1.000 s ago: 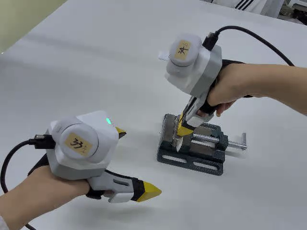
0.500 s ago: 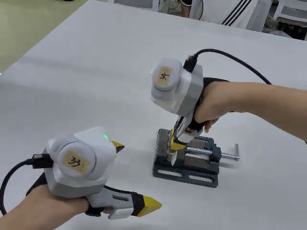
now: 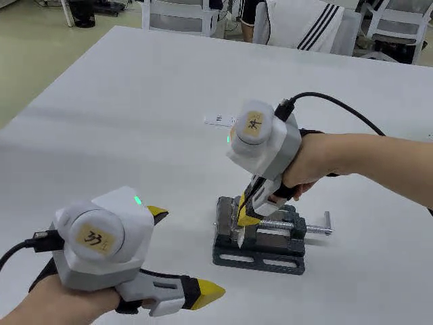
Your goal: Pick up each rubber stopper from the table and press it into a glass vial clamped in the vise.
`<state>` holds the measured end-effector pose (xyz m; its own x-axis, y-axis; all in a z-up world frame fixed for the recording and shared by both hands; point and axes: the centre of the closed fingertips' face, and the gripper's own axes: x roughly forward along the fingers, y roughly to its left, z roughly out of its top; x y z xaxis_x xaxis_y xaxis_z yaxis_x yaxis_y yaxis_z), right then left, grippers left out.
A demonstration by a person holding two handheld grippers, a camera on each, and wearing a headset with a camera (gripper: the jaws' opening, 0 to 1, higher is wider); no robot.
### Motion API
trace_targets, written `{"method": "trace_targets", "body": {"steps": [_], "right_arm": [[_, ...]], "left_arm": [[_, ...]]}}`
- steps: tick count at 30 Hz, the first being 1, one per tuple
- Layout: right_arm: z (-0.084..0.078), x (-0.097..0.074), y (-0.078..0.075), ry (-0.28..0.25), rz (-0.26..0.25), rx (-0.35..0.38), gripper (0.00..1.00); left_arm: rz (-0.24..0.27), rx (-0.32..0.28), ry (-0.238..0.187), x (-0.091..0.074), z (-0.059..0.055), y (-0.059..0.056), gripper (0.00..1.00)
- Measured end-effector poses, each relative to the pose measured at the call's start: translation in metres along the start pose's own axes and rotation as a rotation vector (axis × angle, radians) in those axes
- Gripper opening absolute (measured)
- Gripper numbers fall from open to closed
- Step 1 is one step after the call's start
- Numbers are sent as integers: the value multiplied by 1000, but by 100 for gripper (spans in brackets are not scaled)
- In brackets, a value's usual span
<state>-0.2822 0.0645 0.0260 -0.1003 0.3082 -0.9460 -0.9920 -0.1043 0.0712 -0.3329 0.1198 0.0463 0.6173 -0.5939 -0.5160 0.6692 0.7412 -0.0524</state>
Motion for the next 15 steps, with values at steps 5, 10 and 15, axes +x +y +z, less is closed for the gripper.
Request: {"method": "trace_targets", "body": {"steps": [5, 10, 15], "right_arm": [[0, -1, -1, -5, -10, 18, 0], [1, -2, -3, -17, -12, 39, 0], [2, -3, -1, -38, -35, 26, 0]], "left_arm": [[3, -2, 9, -2, -3, -1, 87], [16, -4, 0, -6, -1, 2, 87], [23, 2, -2, -9, 1, 3, 87]]}}
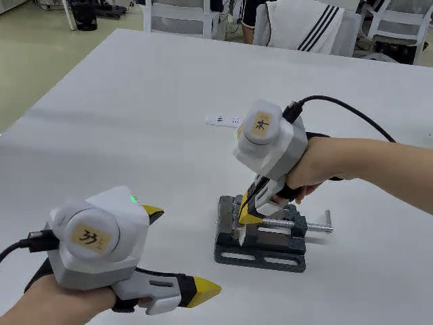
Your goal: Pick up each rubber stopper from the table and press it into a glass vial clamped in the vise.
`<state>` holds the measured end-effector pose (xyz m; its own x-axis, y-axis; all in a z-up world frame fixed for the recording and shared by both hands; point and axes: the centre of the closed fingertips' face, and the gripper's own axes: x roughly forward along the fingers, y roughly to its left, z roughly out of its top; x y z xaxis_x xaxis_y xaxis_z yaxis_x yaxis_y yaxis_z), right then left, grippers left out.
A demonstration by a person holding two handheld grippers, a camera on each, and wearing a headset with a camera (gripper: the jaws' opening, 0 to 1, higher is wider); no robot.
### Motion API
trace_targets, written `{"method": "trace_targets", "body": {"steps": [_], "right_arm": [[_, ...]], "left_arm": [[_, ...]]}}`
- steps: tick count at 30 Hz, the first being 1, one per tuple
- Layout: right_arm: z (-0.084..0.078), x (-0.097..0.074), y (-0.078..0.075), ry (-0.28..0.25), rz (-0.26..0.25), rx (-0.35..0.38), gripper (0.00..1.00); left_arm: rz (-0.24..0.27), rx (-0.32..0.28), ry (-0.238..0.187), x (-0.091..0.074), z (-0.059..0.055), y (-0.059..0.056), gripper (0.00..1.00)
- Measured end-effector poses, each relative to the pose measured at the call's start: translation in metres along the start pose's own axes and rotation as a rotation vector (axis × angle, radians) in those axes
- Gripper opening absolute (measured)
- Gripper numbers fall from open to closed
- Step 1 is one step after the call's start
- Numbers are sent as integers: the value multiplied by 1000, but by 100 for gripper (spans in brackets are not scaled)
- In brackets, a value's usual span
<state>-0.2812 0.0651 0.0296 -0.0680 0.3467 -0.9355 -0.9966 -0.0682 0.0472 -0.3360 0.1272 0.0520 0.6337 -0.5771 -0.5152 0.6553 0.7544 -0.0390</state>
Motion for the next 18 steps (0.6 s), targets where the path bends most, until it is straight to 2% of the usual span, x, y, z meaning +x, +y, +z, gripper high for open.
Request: {"method": "trace_targets", "body": {"steps": [4, 5, 9, 12, 15, 18], "right_arm": [[0, -1, -2, -56, -6, 30, 0], [1, -1, -1, -75, -11, 57, 0], [-12, -7, 3, -86, -11, 84, 0], [-17, -15, 4, -133, -27, 130, 8], [-24, -26, 9, -206, -35, 199, 13], [-35, -34, 10, -266, -60, 235, 23]], "left_arm": [[5, 5, -7, -2, 3, 2, 87], [5, 5, -9, -1, 3, 3, 87], [5, 7, -14, -2, 6, 4, 87], [1, 4, -18, -1, 8, 3, 87], [4, 7, -25, -1, 11, 4, 87], [2, 9, -31, 0, 14, 5, 87]]}}
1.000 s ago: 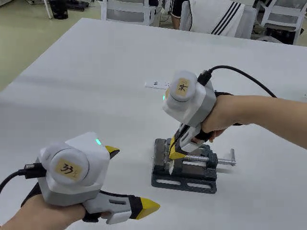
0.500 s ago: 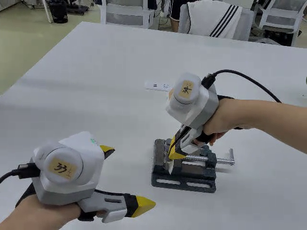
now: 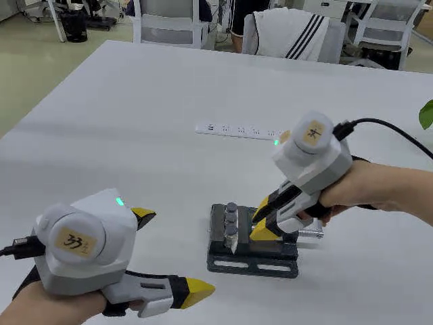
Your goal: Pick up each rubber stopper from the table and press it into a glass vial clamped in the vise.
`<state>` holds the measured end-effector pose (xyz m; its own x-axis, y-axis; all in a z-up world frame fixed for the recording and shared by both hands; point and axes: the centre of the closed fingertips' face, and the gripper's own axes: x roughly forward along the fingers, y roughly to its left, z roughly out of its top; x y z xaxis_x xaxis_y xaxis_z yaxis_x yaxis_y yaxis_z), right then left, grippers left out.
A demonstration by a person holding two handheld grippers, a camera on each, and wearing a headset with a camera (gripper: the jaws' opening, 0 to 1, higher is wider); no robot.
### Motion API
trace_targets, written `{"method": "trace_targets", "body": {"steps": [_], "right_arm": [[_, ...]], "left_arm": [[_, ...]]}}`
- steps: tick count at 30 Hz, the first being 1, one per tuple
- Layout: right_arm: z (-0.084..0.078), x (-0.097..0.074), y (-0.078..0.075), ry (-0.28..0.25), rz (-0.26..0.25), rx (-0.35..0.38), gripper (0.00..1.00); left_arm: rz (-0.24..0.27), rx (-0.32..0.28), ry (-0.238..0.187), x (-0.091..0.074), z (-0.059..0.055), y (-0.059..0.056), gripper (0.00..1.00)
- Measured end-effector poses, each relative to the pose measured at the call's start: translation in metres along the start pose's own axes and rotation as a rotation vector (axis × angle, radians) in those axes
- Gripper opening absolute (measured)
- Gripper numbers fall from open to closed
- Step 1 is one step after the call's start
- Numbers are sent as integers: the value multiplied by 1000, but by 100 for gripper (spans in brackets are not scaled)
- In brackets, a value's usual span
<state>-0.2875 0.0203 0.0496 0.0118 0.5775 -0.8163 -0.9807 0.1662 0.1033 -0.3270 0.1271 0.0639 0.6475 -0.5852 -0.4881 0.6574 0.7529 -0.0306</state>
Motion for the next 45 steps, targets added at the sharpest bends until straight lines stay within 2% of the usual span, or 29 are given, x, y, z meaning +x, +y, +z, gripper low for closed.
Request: {"method": "trace_targets", "body": {"steps": [2, 3, 7, 8, 11, 16, 19, 22, 24, 27, 29, 31, 33, 38, 45], "right_arm": [[-10, -8, 0, -20, -19, 19, 29], [-15, -12, 0, -46, -44, 49, 31], [-32, -24, -7, -110, -87, 104, 49], [-38, -28, -9, -125, -114, 125, 52], [-53, -38, -5, -164, -136, 164, 57], [-87, -49, -1, -161, -183, 207, 71], [-101, -54, 4, -170, -197, 244, 77], [-113, -56, 9, -165, -219, 248, 86], [-123, -57, 6, -163, -237, 260, 89], [-134, -59, 2, -161, -302, 278, 99], [-136, -62, 3, -171, -319, 275, 99], [-138, -63, 2, -200, -338, 311, 99], [-139, -63, 4, -209, -344, 320, 99], [-144, -58, 8, -208, -335, 336, 99], [-142, -55, 16, -214, -334, 343, 99]], "left_arm": [[-2, -5, -8, 1, 3, 1, 87], [-3, -4, -13, 1, 4, 2, 87], [-3, -7, -25, 1, 7, 3, 87], [-4, -10, -23, 1, 5, 5, 87], [-2, -11, -21, 0, 4, 5, 87], [-4, -16, -6, -2, -2, 7, 87], [-2, -20, 0, -4, -4, 9, 88], [-5, -29, 5, -5, -7, 11, 88], [-9, -31, 12, -6, -9, 11, 90], [-9, -40, 16, -7, -11, 12, 92], [-4, -50, 18, -8, -12, 14, 95], [0, -51, 17, -10, -13, 17, 96], [-2, -46, 25, -11, -15, 15, 99], [6, -60, 29, -14, -17, 19, 99], [8, -72, 31, -17, -21, 22, 99]]}}
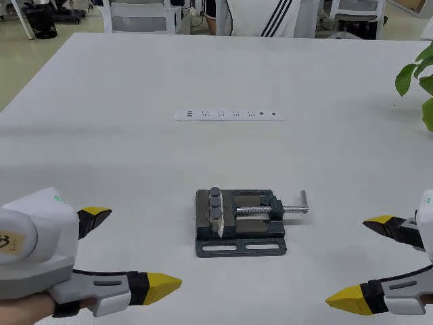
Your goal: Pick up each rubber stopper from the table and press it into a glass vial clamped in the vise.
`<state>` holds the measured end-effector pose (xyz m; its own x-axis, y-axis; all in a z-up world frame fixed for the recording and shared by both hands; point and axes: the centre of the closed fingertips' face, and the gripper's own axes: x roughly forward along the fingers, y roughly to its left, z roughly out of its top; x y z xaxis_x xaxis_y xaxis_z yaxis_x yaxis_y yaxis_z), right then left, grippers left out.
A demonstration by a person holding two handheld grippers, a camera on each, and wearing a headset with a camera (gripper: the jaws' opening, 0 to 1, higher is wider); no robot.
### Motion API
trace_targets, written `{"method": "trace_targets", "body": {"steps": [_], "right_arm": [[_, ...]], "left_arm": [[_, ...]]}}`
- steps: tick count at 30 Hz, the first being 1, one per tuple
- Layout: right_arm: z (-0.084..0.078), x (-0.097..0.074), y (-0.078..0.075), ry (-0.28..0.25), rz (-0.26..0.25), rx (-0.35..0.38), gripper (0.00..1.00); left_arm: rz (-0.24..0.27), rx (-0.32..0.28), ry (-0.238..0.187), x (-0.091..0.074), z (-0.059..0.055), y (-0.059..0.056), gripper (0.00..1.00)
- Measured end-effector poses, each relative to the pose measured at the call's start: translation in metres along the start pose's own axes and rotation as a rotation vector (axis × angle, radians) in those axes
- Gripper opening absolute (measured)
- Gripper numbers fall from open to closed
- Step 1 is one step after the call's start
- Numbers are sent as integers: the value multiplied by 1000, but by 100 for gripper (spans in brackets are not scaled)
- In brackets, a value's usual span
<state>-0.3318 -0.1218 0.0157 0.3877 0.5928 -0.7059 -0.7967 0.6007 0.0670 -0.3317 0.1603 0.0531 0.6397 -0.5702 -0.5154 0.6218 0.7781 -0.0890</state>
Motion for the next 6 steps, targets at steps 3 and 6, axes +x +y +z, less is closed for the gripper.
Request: {"method": "trace_targets", "body": {"steps": [3, 6], "right_arm": [[0, 0, 2, -3, 0, 5, 99], [-2, 0, 2, -1, 1, 11, 99]], "left_arm": [[3, -6, 1, -1, -2, 0, 99], [4, -9, 1, -2, -3, -1, 99]]}}
